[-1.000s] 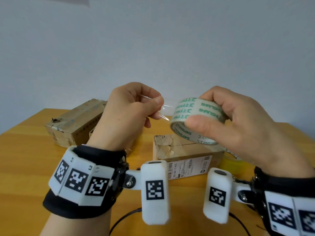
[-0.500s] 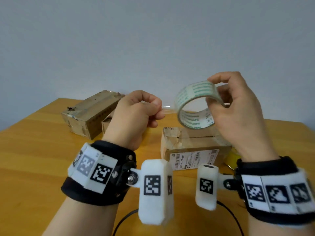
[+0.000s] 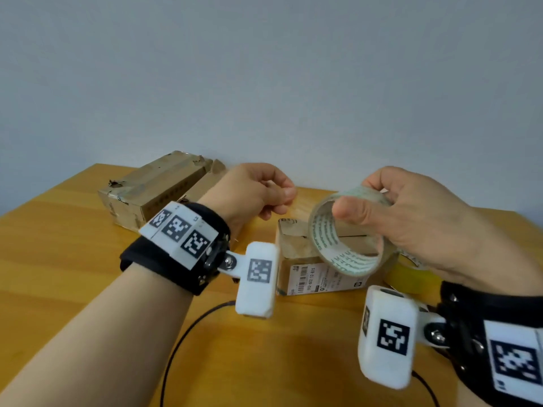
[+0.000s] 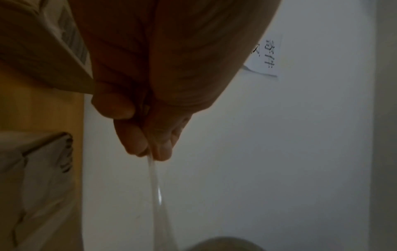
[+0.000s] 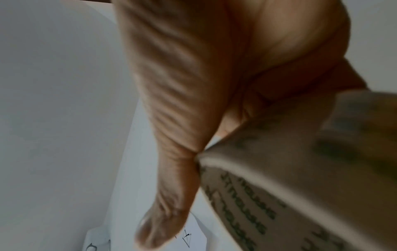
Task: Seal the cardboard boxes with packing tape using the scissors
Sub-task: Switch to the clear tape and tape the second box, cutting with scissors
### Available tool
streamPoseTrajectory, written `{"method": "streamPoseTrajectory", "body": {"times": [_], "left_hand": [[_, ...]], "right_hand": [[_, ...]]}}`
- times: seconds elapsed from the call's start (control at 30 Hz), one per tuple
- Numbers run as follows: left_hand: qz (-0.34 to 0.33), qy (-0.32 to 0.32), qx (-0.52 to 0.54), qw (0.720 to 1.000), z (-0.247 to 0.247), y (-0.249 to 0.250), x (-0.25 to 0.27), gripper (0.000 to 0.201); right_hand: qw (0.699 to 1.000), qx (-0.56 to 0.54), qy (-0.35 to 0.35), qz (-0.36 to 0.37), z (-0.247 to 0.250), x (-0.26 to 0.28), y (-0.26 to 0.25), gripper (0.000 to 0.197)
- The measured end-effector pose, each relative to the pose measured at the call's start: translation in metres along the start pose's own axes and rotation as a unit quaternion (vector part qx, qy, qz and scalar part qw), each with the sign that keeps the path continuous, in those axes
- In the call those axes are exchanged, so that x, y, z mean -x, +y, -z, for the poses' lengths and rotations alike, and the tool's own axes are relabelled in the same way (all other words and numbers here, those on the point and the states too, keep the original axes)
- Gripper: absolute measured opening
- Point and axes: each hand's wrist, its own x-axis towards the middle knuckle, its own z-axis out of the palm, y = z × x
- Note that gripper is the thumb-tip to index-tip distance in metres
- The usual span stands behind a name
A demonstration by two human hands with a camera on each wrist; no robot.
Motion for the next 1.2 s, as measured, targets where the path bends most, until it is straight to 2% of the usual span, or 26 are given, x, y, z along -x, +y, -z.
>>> {"method": "streamPoseTrajectory", "body": {"times": [0.07,0.17,0.4,0.47,0.53,0.63,0.7,0.8,1.03,1.2], "left_hand": [[-0.003,-0.016,-0.013,1.0,0.001,0.002,-0.008,0.005],[-0.015,-0.034,-0.057,0.998,0.008,0.004,-0.018,0.003],[-0.008,-0.112,-0.175,0.978,0.01,-0.007,-0.031,0.011],[0.014,-0.119,-0.18,0.976,0.01,-0.014,-0.033,0.009],[0.024,-0.118,-0.2,0.972,0.009,-0.017,-0.033,0.009],[-0.002,-0.107,-0.216,0.97,0.012,-0.005,-0.035,0.009],[-0.021,-0.095,-0.234,0.967,0.014,0.007,-0.038,0.009],[-0.023,-0.118,-0.264,0.957,0.015,0.012,-0.044,0.011],[-0.031,-0.123,-0.268,0.955,0.011,0.004,-0.059,0.009],[-0.038,-0.147,-0.283,0.947,0.008,0.001,-0.068,0.008]], "right_hand": [[1.0,-0.002,-0.005,0.002,-0.001,0.004,-0.003,0.094],[0.999,-0.027,-0.032,-0.031,-0.012,0.012,-0.008,0.087],[0.987,-0.111,-0.058,-0.097,-0.041,0.031,-0.002,0.101],[0.981,-0.143,-0.051,-0.12,-0.042,0.035,-0.001,0.098],[0.975,-0.174,-0.037,-0.131,-0.043,0.037,0.002,0.087],[0.969,-0.197,-0.036,-0.145,-0.05,0.046,0.003,0.076],[0.968,-0.201,-0.036,-0.147,-0.056,0.049,0.001,0.081],[0.973,-0.179,-0.036,-0.143,-0.059,0.048,0.006,0.089],[0.96,-0.211,-0.021,-0.182,-0.069,0.045,0.008,0.08],[0.961,-0.209,-0.027,-0.178,-0.075,0.04,0.012,0.081]]}}
